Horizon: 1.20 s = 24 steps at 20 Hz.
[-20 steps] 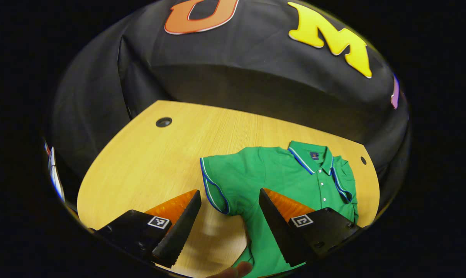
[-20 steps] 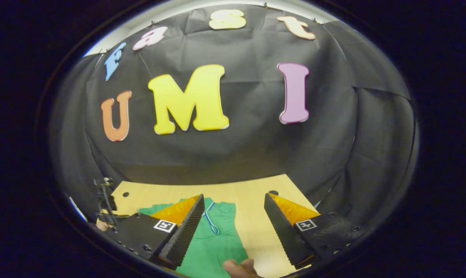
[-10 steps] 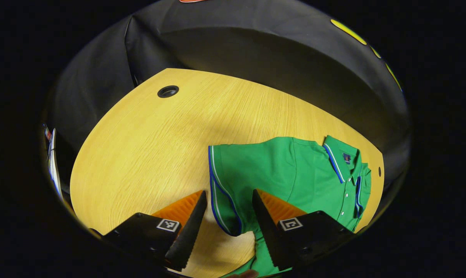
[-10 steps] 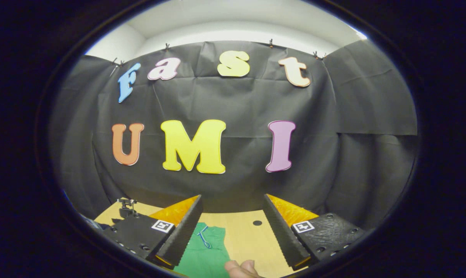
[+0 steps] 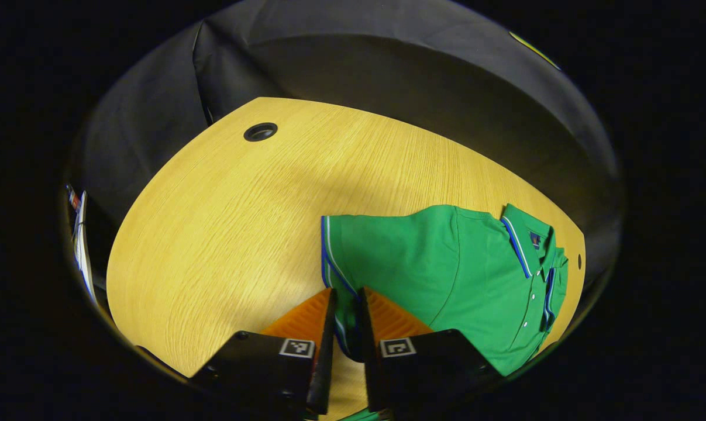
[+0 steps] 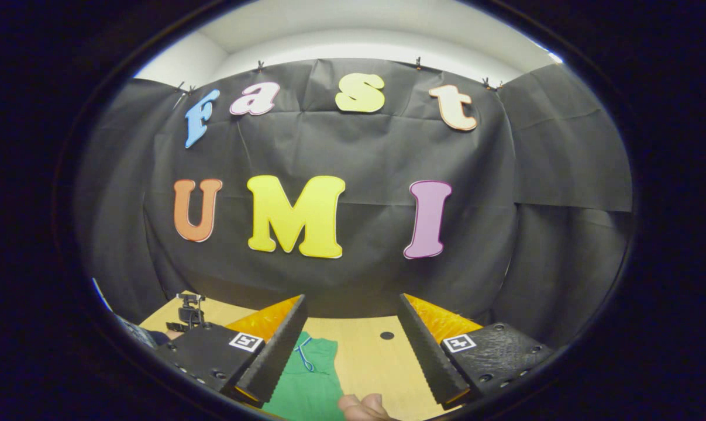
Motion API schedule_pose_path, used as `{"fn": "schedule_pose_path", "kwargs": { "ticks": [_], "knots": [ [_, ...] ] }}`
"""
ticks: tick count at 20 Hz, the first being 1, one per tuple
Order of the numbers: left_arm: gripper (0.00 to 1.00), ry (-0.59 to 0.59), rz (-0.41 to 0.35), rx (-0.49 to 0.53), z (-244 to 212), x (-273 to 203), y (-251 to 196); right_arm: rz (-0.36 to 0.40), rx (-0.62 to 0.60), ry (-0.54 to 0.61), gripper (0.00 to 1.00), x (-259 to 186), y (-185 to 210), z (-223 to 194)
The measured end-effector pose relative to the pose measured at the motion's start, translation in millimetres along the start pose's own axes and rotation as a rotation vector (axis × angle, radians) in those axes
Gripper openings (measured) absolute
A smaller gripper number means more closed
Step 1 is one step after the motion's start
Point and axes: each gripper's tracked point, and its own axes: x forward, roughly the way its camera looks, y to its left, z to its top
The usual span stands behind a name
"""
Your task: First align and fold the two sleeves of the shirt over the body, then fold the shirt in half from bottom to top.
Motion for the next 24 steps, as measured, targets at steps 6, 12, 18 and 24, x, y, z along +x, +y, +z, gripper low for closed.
{"fn": "schedule_pose_path", "kwargs": {
  "ticks": [6, 12, 18, 24],
  "knots": [
    [0.06, -0.052, 0.024, 0.031, 11.2, -14.9, -14.1, 0.044, -0.015, -0.004, 0.96, 2.6, -4.0, 1.3],
    [0.05, -0.127, 0.050, 0.234, 27.8, -51.0, -72.3, 0.072, -0.004, -0.015, 0.95, 8.5, -24.1, -4.0],
    [0.05, -0.137, 0.080, 0.425, 11.2, -50.0, -147.9, 0.092, -0.012, 0.026, 0.95, 24.2, -51.2, -28.0],
    [0.53, -0.175, -0.030, 0.410, -2.1, -74.9, -200.7, 0.121, 0.016, 0.076, 0.96, 42.5, -57.3, -47.3]
  ]
}}
